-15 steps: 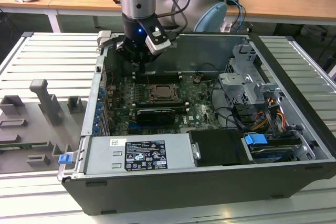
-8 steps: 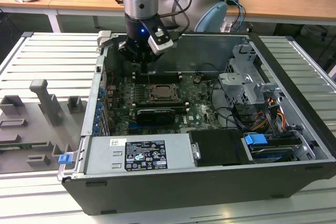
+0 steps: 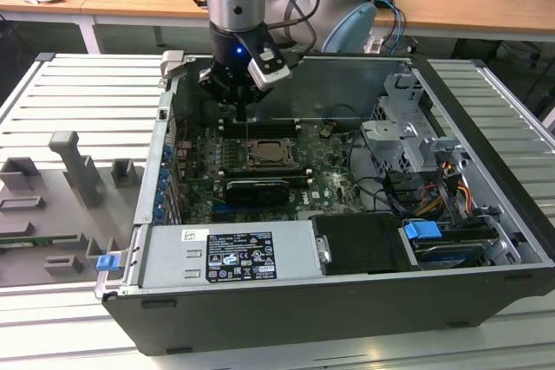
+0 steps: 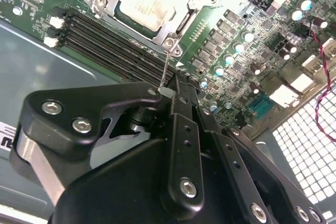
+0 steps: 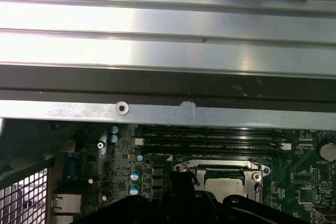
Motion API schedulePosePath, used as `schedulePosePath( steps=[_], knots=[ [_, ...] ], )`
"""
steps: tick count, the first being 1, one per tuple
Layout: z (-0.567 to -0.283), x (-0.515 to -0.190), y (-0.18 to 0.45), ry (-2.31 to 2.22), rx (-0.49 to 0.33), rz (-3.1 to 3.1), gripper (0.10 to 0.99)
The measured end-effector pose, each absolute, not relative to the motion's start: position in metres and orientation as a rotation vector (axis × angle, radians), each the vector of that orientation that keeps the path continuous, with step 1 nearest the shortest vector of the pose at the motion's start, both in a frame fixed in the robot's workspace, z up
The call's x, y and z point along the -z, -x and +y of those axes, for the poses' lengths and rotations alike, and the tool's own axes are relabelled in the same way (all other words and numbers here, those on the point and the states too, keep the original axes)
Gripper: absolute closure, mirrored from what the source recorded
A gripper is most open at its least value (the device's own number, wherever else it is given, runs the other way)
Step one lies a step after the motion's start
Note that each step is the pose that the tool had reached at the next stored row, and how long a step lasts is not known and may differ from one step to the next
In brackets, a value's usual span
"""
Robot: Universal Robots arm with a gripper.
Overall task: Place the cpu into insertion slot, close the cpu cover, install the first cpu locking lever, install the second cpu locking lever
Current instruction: 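Install the first cpu locking lever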
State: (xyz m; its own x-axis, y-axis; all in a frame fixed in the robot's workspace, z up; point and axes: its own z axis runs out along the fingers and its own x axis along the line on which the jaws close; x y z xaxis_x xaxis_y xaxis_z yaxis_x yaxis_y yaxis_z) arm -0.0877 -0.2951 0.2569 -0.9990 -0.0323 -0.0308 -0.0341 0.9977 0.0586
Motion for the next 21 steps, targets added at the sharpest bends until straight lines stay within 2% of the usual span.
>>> schedulePosePath(
  steps=[13, 16, 21],
  knots=[
    [-0.295, -0.253, 0.067, 0.052, -0.093, 3.11, 0.98],
    [-0.295, -0.251, 0.066, 0.051, -0.135, 3.108, 0.98],
    [-0.295, -0.24, 0.061, 0.07, -0.135, 3.108, 0.98]
  ],
)
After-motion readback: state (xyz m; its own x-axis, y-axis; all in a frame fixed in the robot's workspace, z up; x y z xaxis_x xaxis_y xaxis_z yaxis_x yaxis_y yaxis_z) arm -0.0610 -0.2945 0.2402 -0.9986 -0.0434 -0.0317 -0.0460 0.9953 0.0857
